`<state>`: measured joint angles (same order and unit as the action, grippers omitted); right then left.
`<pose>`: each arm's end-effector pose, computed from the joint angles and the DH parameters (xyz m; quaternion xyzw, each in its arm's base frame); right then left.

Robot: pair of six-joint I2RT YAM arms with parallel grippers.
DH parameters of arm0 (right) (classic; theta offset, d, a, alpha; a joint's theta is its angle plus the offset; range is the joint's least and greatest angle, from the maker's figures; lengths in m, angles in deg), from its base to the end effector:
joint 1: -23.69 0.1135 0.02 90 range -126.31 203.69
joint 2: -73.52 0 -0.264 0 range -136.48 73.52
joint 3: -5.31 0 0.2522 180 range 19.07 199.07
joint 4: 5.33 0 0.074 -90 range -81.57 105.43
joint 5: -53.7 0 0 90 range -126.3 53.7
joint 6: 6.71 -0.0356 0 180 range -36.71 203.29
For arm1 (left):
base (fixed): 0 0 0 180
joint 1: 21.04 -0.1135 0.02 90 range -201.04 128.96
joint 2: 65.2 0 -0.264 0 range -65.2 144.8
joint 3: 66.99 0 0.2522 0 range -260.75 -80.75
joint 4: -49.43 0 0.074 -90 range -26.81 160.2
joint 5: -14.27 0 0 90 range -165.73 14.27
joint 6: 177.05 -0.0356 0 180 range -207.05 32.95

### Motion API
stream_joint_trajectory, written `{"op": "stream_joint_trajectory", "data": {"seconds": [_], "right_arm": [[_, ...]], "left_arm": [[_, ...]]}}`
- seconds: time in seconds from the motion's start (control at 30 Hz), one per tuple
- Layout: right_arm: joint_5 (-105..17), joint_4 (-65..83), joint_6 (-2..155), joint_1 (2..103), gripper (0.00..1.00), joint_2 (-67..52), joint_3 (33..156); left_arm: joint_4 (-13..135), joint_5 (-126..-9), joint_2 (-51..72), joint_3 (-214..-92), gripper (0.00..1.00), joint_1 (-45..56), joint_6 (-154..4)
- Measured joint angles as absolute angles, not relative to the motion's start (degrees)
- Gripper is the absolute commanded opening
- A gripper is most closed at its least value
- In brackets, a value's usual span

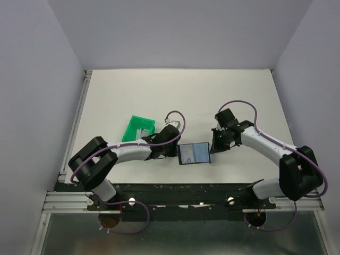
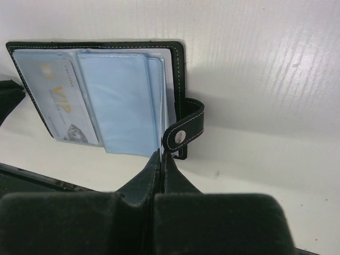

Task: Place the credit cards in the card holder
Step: Insert the credit card into the card holder.

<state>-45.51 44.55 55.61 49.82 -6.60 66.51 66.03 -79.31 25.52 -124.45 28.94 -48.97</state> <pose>0.2244 0.1164 0.1901 -0.0015 0.9799 0.1533 0.1278 0.1977 -0.2320 0.1554 0.0867 0.9349 -0.2173 0.2670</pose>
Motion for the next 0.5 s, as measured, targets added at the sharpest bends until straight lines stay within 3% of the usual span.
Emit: {"op": "stream_joint_trajectory", "data": {"seconds": [0.5], "right_arm": [[-45.1, 45.4, 56.0, 49.8, 0.01, -6.5, 66.6]], "left_arm": [[66.0, -79.2, 25.5, -124.5, 0.12, 28.9, -49.1]]}}
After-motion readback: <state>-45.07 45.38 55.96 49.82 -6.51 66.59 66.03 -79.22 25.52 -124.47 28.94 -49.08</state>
